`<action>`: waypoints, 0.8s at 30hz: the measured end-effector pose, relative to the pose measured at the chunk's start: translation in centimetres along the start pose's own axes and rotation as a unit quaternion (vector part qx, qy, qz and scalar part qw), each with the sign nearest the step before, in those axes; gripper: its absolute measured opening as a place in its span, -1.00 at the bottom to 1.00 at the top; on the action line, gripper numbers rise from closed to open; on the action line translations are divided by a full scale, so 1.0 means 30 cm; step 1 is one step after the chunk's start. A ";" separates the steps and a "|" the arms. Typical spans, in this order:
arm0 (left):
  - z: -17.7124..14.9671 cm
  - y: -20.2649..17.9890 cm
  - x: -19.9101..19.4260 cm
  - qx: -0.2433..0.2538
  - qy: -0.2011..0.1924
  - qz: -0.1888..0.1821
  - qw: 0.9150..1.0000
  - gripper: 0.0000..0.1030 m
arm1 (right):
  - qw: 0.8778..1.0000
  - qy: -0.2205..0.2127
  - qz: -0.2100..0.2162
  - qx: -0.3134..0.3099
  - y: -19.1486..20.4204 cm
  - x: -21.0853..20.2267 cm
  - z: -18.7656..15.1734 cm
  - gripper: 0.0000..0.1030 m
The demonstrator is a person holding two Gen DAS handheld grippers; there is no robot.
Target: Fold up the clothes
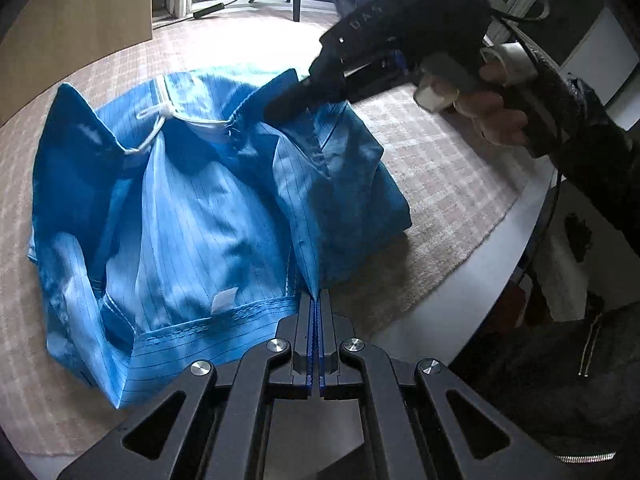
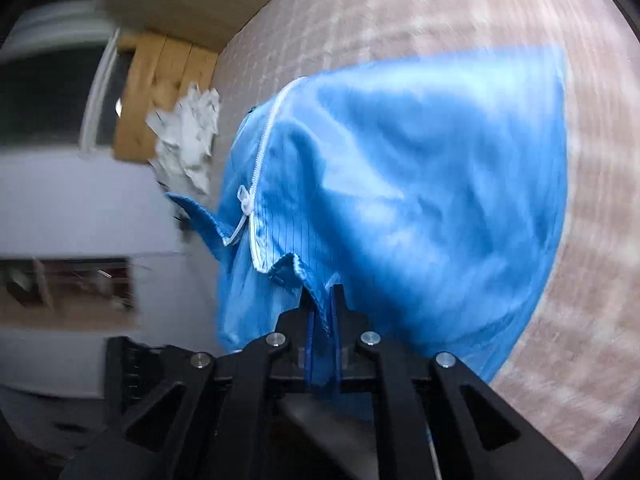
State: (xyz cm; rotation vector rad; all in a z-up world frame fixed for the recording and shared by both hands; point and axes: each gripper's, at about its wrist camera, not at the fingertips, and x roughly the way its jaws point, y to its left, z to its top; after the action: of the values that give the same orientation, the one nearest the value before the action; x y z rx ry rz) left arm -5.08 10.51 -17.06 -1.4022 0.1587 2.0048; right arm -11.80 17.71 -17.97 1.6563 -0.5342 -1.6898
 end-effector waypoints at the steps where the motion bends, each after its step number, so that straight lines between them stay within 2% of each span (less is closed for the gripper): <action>1: 0.001 -0.005 -0.010 0.001 -0.005 -0.001 1.000 -0.99 | 1.000 -0.018 0.005 -0.009 0.015 -0.026 0.009 -0.90; 3: 0.003 -0.019 -0.030 0.009 -0.016 -0.009 1.000 -0.99 | 0.998 -0.055 0.039 -0.007 0.020 -0.089 0.028 -0.90; 4: 0.004 -0.025 -0.035 0.013 -0.020 -0.012 1.000 -0.99 | 0.998 -0.054 0.032 -0.007 0.016 -0.096 0.034 -0.91; 6: 0.002 -0.036 -0.022 0.020 -0.011 -0.006 1.000 -0.99 | 0.999 -0.036 -0.018 -0.022 0.020 -0.085 0.038 -0.91; 8: -0.001 -0.042 -0.011 0.027 0.001 0.000 1.000 -0.98 | 0.992 -0.028 -0.102 -0.065 0.055 -0.076 0.030 -0.87; 10: -0.001 -0.032 -0.014 0.012 0.013 -0.010 1.000 -0.87 | 0.984 -0.044 -0.159 -0.070 0.072 -0.096 0.031 -0.76; 11: -0.004 -0.020 -0.038 0.000 0.010 -0.013 1.000 -0.87 | 0.981 -0.055 -0.173 -0.075 0.088 -0.111 0.028 -0.76; 12: -0.011 -0.001 -0.079 -0.015 0.001 -0.017 1.000 -0.86 | 0.979 -0.062 -0.175 -0.087 0.111 -0.121 0.024 -0.76; 14: -0.027 0.038 -0.164 -0.042 -0.018 -0.019 0.999 -0.63 | 0.978 -0.065 -0.163 -0.114 0.182 -0.130 0.001 -0.72; 16: -0.055 0.088 -0.258 -0.054 -0.037 0.011 0.998 -0.44 | 0.977 -0.065 -0.146 -0.141 0.236 -0.145 -0.026 -0.63; 18: -0.079 0.171 -0.316 -0.075 -0.037 0.037 0.996 -0.41 | 0.976 -0.056 -0.121 -0.172 0.283 -0.156 -0.068 -0.41; 21: -0.101 0.301 -0.378 -0.115 -0.030 0.058 0.991 -0.41 | 0.974 -0.035 -0.084 -0.209 0.354 -0.123 -0.124 -0.23; 24: -0.065 0.356 -0.351 -0.095 -0.015 0.063 0.993 -0.40 | 0.971 -0.011 -0.068 -0.230 0.421 -0.018 -0.179 -0.18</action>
State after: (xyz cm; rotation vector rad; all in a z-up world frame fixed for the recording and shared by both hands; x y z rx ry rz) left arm -7.77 -3.33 -11.58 -1.5123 0.0446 2.1920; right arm -4.15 10.59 -9.05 1.3574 -0.0268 -1.7669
